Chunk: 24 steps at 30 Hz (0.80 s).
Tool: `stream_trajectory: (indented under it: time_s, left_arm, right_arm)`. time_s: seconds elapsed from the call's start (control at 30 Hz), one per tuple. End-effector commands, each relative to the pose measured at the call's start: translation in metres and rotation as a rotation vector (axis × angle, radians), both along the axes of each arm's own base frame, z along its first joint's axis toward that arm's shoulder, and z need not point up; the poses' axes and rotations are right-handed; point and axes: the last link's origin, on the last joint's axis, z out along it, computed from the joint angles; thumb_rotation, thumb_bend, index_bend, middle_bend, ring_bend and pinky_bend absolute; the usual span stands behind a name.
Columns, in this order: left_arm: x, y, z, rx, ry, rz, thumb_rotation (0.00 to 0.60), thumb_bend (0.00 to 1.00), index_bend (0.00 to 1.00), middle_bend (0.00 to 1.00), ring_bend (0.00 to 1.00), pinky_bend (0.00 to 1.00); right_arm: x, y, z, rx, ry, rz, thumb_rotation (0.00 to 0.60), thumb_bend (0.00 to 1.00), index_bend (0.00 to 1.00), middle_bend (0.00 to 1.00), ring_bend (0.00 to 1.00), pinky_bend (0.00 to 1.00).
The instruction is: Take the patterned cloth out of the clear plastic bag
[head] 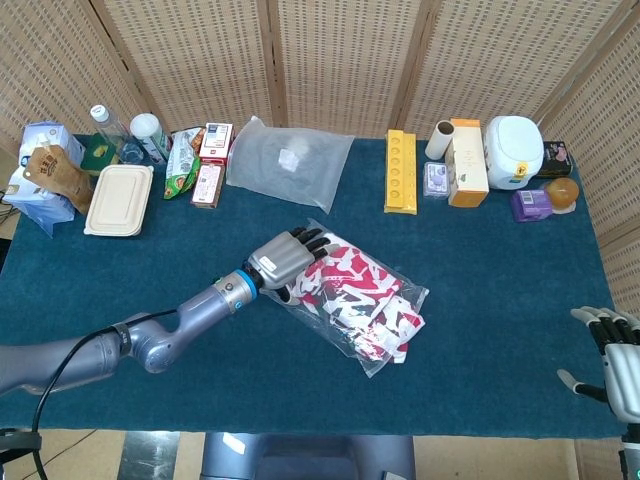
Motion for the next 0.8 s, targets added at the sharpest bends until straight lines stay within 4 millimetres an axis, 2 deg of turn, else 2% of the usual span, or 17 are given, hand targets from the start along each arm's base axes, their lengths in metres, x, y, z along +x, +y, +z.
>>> stream_trajectory:
  time_s: [0.03, 0.13, 0.4, 0.67, 0.77, 0.8]
  left_arm:
    - [0.008, 0.003, -0.012, 0.017, 0.036, -0.063, 0.587, 0.08, 0.0, 0.09, 0.0, 0.11]
    - [0.013, 0.005, -0.02, 0.028, 0.055, -0.095, 0.586, 0.08, 0.0, 0.09, 0.0, 0.11]
    - [0.038, 0.007, -0.059, -0.013, 0.097, -0.134, 0.585, 0.07, 0.0, 0.08, 0.0, 0.1]
    - [0.052, 0.009, -0.088, -0.033, 0.154, -0.15, 0.595, 0.08, 0.01, 0.08, 0.0, 0.1]
    - [0.057, 0.009, -0.098, -0.05, 0.18, -0.149, 0.6, 0.14, 0.21, 0.11, 0.05, 0.14]
    - [0.059, 0.008, -0.101, -0.052, 0.185, -0.152, 0.6, 0.18, 0.32, 0.16, 0.11, 0.19]
  right_arm:
    - [-0.001, 0.001, 0.001, -0.008, -0.002, -0.003, 0.588, 0.09, 0.22, 0.24, 0.19, 0.13]
    - [-0.001, 0.002, 0.002, -0.011, -0.002, -0.002, 0.587, 0.09, 0.22, 0.24, 0.19, 0.13]
    - [-0.002, 0.005, 0.005, -0.023, -0.008, -0.01, 0.589, 0.09, 0.22, 0.24, 0.19, 0.12]
    - [-0.004, 0.01, 0.008, -0.034, -0.008, -0.023, 0.588, 0.09, 0.22, 0.24, 0.19, 0.12]
    - [-0.004, 0.011, 0.009, -0.038, -0.009, -0.023, 0.589, 0.09, 0.22, 0.24, 0.19, 0.12]
    - [-0.004, 0.011, 0.009, -0.039, -0.01, -0.022, 0.59, 0.09, 0.22, 0.24, 0.19, 0.12]
